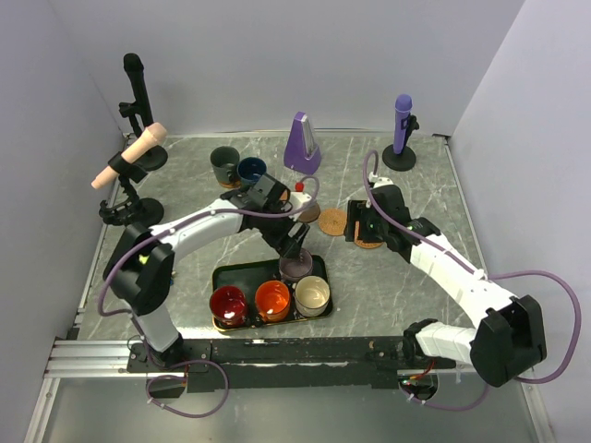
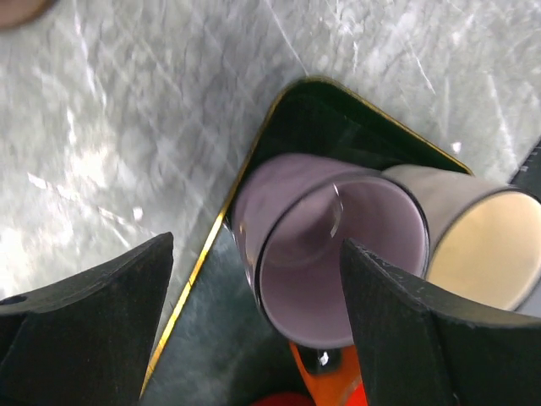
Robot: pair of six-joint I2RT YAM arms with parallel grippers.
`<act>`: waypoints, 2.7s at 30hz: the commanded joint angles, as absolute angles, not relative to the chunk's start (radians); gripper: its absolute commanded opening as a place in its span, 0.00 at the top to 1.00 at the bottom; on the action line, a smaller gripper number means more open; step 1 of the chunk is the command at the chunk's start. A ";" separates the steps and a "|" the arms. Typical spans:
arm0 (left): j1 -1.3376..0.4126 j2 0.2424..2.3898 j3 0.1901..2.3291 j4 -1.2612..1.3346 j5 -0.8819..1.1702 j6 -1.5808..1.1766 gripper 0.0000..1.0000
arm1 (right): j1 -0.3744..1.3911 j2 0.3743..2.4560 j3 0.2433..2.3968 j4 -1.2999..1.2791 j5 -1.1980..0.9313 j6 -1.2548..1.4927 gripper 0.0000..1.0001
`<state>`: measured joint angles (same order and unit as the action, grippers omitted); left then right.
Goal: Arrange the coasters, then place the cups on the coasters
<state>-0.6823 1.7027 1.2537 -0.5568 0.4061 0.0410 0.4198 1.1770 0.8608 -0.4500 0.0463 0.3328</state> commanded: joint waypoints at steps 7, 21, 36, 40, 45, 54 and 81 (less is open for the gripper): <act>-0.739 1.778 1.333 -0.505 0.344 0.127 0.26 | 0.430 1.100 0.862 -0.471 0.101 0.350 0.22; -0.744 1.649 1.221 -0.428 0.151 -0.073 0.99 | 0.430 1.135 0.867 -0.459 0.087 0.351 0.22; -0.726 1.583 1.336 -0.606 -0.189 -0.346 0.99 | 0.430 1.163 0.884 -0.448 0.084 0.339 0.22; -0.696 1.578 1.379 -0.643 -0.184 -0.423 0.99 | 0.430 1.170 0.890 -0.443 0.084 0.336 0.22; -0.677 1.585 1.417 -0.672 -0.202 -0.483 0.99 | 0.430 1.180 0.896 -0.440 0.084 0.333 0.22; -0.583 1.699 1.675 -0.670 -0.319 -0.640 0.99 | 0.430 1.189 0.902 -0.431 0.087 0.331 0.22; -0.505 1.991 1.842 -0.512 -0.166 -0.463 0.99 | 0.428 1.210 0.939 -0.416 0.109 0.287 0.22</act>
